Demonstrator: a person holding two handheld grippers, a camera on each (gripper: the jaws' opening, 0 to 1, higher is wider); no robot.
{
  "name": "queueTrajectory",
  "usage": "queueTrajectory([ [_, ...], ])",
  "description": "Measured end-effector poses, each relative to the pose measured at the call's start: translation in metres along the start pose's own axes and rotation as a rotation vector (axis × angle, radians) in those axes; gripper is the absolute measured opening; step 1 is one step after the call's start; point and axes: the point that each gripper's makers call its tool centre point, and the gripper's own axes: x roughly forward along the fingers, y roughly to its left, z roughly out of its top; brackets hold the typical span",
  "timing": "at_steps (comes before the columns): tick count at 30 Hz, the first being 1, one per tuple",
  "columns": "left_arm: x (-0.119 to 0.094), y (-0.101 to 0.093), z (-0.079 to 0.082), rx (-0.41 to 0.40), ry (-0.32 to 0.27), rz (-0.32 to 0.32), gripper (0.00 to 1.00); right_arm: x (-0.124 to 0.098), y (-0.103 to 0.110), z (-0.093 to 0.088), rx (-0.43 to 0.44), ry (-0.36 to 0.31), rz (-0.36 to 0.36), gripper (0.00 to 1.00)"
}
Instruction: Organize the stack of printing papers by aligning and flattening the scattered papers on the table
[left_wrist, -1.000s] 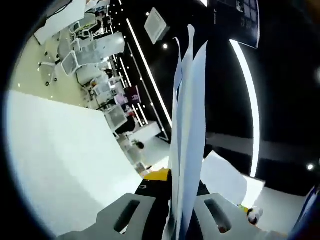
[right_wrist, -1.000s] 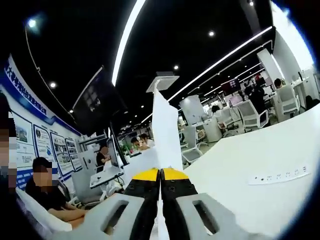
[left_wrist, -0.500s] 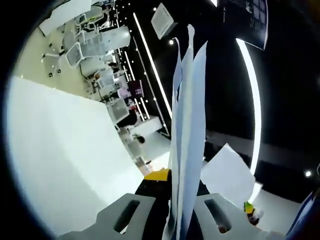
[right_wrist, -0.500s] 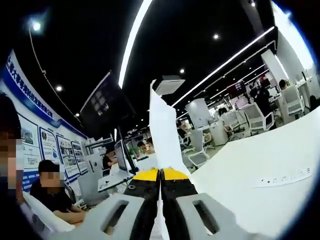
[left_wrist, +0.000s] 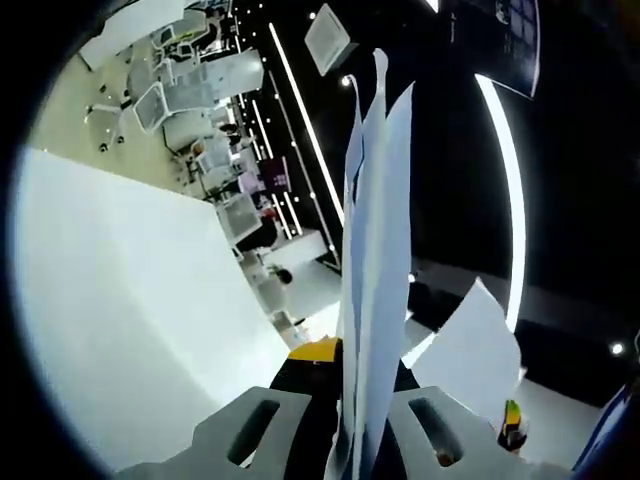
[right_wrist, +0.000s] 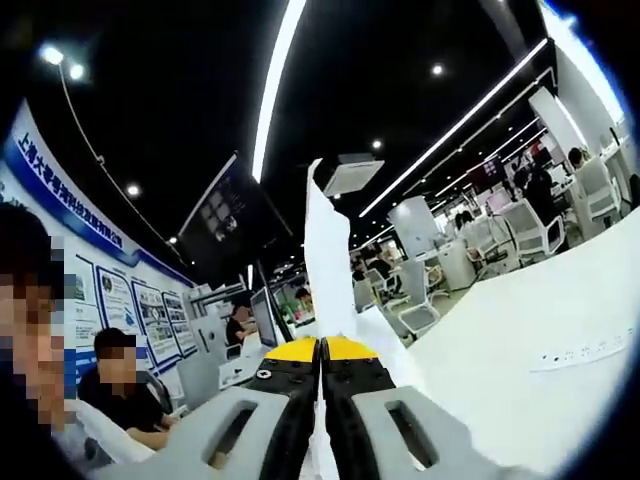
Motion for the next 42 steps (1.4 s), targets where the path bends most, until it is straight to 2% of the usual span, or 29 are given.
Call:
queueTrajectory([
  [6,-0.001,0.0,-0.003,-0.003,0.006,0.004,0.06,-0.001,0.012,0.003,0.018,-0.005,0.046,0.0],
  [10,-0.001,-0.001,-0.006,-0.004,0.014,0.001,0.06,-0.001,0.027,0.0,0.068,-0.002,0.116,0.0],
  [16,-0.001,-0.004,-0.011,-0.015,0.03,-0.007,0.06,0.002,0.025,-0.008,0.074,0.028,0.105,0.0],
  [20,0.001,-0.004,-0.012,-0.021,0.045,-0.011,0.06,0.006,0.015,-0.016,0.081,0.053,0.096,0.0],
  [27,0.003,-0.008,-0.018,-0.052,0.072,-0.035,0.06,0.014,-0.03,-0.038,0.137,0.122,0.011,0.0],
  [35,0.003,-0.015,-0.019,-0.075,0.077,-0.064,0.06,0.016,-0.054,-0.056,0.131,0.167,-0.065,0.0],
  [38,0.002,-0.017,-0.02,-0.096,0.078,-0.075,0.06,0.015,-0.067,-0.065,0.112,0.2,-0.119,0.0],
  [42,0.002,-0.019,-0.02,-0.124,0.083,-0.088,0.06,0.015,-0.073,-0.07,0.106,0.219,-0.135,0.0],
])
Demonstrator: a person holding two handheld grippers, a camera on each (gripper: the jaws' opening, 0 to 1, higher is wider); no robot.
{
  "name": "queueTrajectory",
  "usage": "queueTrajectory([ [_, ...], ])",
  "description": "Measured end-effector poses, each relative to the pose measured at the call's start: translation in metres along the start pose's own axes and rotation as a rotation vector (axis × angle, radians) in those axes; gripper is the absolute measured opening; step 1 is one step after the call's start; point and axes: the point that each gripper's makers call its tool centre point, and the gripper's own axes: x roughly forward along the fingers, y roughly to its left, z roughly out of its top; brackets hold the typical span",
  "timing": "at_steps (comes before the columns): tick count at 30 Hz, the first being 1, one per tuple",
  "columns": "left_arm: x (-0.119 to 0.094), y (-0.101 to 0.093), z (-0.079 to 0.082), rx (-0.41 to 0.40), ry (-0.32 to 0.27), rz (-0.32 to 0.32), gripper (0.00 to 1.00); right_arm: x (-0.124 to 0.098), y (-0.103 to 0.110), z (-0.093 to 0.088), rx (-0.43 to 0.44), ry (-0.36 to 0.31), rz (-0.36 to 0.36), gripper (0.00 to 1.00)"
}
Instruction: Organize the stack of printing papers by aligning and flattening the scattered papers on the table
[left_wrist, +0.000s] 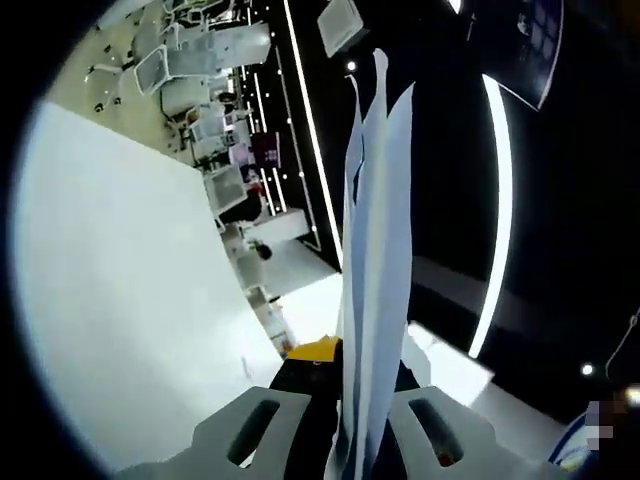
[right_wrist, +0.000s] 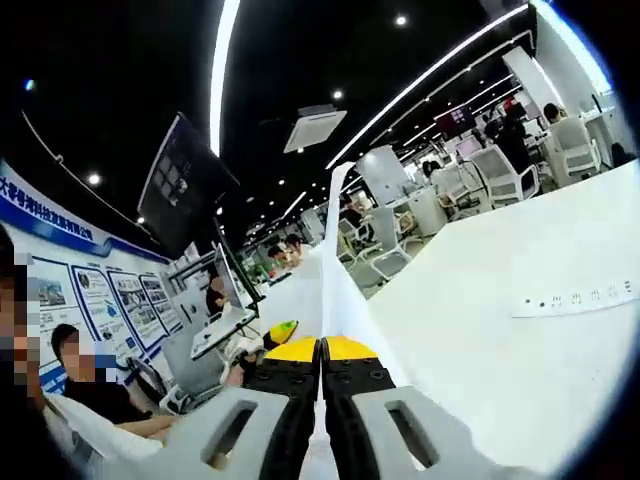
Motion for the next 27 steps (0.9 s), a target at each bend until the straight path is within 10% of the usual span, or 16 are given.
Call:
queueTrajectory([
  [27,0.005,0.003,-0.029,-0.057,0.109,0.01,0.06,-0.007,-0.068,-0.014,-0.312,0.152,-0.398,0.0],
])
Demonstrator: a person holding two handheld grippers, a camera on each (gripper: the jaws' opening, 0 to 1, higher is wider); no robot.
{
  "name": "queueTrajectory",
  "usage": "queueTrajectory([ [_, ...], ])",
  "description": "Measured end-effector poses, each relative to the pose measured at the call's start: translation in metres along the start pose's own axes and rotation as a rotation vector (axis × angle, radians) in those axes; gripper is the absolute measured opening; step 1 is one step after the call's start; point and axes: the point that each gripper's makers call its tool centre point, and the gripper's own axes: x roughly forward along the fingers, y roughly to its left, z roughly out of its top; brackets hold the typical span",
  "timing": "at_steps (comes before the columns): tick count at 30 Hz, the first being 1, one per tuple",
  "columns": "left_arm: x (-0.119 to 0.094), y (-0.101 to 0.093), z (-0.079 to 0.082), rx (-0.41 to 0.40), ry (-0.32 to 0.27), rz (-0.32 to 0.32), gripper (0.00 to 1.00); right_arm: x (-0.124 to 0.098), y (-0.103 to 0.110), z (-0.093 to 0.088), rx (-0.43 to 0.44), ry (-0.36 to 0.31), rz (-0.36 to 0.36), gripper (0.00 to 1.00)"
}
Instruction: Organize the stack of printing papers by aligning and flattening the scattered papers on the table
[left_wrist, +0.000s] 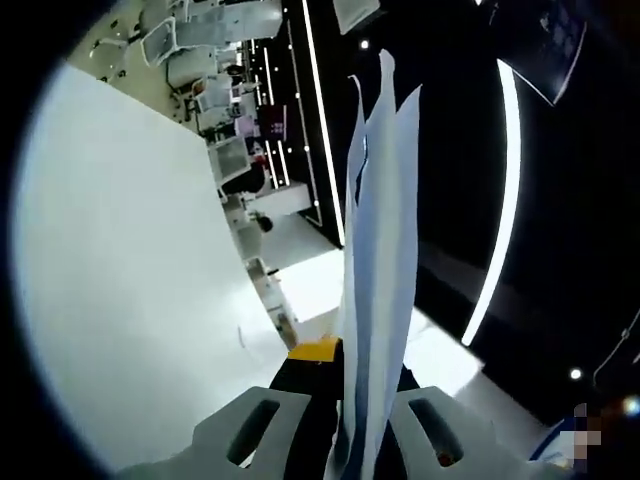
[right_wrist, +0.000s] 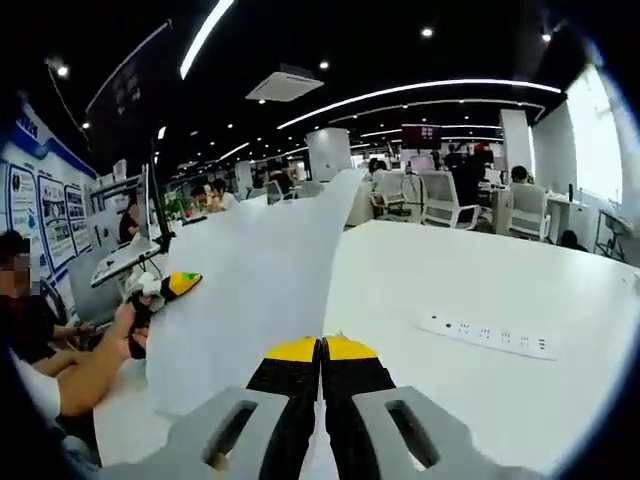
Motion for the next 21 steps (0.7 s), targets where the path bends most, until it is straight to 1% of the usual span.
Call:
queueTrajectory([
  [4,0.001,0.004,-0.006,0.009,0.027,0.02,0.06,0.003,-0.001,0.0,-0.058,0.015,-0.035,0.0],
  [6,0.002,0.009,-0.008,0.013,0.053,0.036,0.06,0.005,-0.002,-0.005,-0.099,0.035,-0.061,0.0],
  [9,0.002,0.008,-0.017,0.035,0.082,0.045,0.06,0.006,-0.002,-0.006,-0.104,0.04,-0.063,0.0],
  [21,0.003,0.017,-0.027,0.038,0.136,0.067,0.06,0.006,-0.002,-0.002,-0.144,0.016,-0.101,0.0],
])
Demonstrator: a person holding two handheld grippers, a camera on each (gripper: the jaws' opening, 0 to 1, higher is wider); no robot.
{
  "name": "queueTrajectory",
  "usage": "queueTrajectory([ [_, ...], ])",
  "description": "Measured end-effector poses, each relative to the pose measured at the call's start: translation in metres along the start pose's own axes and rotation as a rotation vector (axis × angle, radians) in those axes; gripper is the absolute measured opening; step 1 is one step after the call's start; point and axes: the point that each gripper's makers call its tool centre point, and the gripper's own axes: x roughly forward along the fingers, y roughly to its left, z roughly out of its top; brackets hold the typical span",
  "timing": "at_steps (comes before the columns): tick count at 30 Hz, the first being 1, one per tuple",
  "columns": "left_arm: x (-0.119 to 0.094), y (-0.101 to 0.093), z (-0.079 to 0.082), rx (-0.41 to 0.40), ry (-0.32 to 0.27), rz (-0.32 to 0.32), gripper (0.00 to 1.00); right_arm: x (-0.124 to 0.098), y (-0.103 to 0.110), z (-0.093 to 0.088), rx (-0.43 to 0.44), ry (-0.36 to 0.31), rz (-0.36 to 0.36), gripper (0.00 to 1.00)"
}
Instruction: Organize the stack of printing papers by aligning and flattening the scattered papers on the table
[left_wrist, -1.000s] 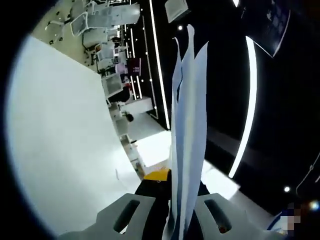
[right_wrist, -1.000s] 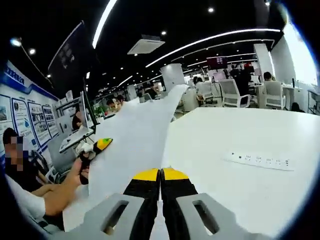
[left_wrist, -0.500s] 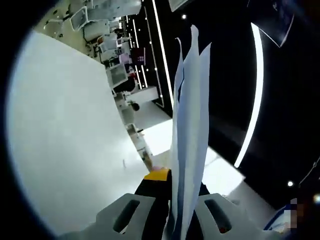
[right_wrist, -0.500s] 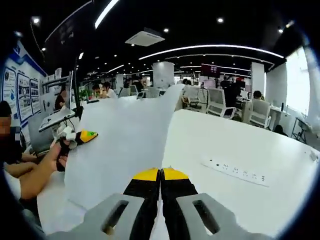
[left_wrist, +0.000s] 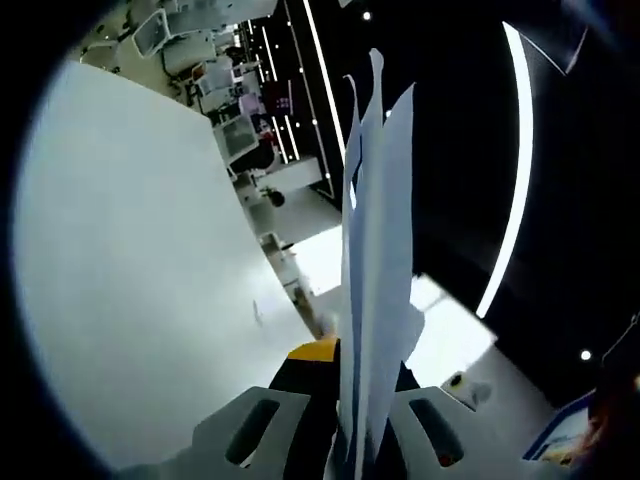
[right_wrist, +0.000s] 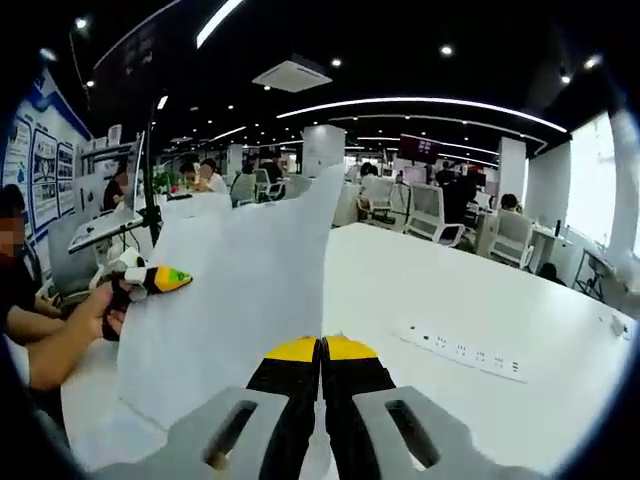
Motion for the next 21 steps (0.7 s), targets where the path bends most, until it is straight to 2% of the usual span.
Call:
queueTrajectory([
  [5,0.0005,-0.0006,-0.0046,0.007,0.012,0.001,0.06,0.0018,0.0058,0.0024,0.002,-0.011,0.021,0.0],
  [13,0.0011,0.004,-0.0026,0.007,0.012,0.011,0.07,0.0024,0.0038,0.0033,0.001,-0.014,0.016,0.0],
  [21,0.0014,-0.0015,-0.0055,0.027,0.013,-0.009,0.13,0.0026,0.002,0.0018,0.008,-0.011,0.014,0.0],
])
